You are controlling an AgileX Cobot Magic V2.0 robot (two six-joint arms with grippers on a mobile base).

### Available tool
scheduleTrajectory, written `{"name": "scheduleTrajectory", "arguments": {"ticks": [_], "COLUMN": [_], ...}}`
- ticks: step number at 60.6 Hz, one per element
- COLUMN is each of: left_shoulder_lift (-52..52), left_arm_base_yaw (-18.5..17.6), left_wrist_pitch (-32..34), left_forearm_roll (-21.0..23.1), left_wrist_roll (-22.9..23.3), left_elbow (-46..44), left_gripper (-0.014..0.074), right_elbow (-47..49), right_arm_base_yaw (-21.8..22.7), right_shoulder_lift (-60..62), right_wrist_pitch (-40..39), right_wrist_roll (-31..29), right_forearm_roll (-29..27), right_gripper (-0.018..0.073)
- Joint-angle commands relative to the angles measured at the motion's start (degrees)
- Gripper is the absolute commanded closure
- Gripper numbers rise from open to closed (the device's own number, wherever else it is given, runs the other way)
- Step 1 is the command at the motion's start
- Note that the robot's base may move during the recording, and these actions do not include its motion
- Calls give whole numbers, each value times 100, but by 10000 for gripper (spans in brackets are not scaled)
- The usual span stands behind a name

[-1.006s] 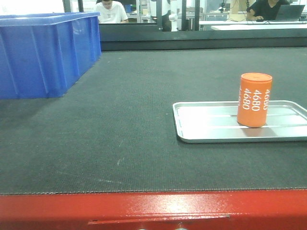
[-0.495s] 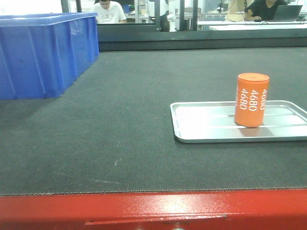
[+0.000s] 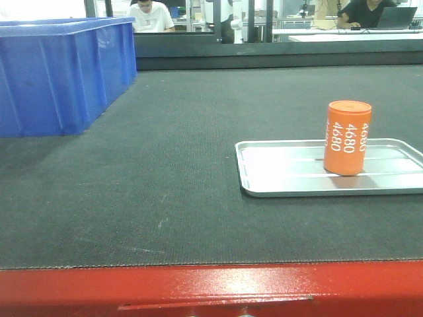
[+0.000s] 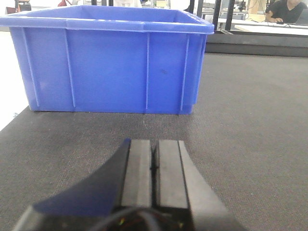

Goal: Grab orange capacitor from left shelf to right conveyor

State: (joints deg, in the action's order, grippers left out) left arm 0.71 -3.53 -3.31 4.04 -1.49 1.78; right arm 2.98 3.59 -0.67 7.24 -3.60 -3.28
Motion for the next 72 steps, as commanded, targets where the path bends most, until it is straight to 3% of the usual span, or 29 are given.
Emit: {"name": "scheduleTrajectory", "arguments": {"ticks": [1,8,72], "left_shoulder_lift": [54,54,54], "left_arm_base_yaw": [1,1,1], "left_wrist_pitch": [514,514,514], "left_forearm_roll": [20,20,20], "left_wrist_roll": [9,9,9], "left_elbow": [-26,-26,-26], "left_gripper": [723,723,723], "right_elbow": [-215,-434,-435], "right_arm_base_yaw": [58,58,58], "right_shoulder_lift": [214,207,207], "right_wrist_pitch": [-829,-900,-881], "right_wrist_roll": [35,287,294], "right_forearm_roll": [-36,-36,-36], "right_gripper": [511,511,511]}}
